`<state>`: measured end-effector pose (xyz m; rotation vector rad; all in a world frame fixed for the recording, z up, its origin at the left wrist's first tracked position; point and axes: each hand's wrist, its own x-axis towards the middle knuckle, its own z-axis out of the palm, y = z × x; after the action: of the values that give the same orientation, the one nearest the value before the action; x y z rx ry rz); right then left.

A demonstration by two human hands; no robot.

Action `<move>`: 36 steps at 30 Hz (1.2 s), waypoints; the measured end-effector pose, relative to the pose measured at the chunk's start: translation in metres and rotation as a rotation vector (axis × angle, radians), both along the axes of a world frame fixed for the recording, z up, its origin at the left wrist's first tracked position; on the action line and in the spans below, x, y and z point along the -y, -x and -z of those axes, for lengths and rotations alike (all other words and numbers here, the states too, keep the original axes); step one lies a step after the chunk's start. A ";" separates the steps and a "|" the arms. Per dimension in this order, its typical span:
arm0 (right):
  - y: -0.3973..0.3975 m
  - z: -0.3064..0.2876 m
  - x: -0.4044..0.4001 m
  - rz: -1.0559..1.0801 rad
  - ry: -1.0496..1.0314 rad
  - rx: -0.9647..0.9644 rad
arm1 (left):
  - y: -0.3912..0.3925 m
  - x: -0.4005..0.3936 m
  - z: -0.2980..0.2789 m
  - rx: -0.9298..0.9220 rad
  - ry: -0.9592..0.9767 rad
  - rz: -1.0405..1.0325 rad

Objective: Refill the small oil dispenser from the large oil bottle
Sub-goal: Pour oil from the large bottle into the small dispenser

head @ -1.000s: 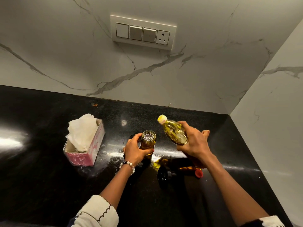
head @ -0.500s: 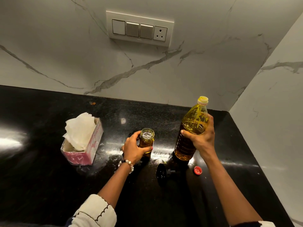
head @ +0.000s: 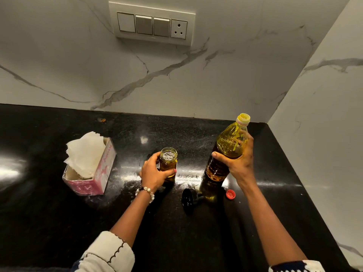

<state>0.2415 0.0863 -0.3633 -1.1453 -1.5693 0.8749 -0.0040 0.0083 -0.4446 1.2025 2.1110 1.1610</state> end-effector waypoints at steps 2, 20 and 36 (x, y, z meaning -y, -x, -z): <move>-0.001 0.004 0.004 0.000 0.075 -0.032 | 0.000 0.000 0.000 -0.002 0.001 -0.009; 0.010 0.057 0.065 -0.677 0.252 0.680 | -0.015 0.020 -0.005 0.053 -0.070 -0.104; 0.052 0.029 0.058 -0.333 0.467 0.083 | -0.003 0.019 -0.004 0.078 -0.087 -0.056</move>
<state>0.1897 0.0287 -0.3920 -1.2692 -1.7020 1.4899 -0.0008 -0.0108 -0.4403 1.1231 2.0680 1.3152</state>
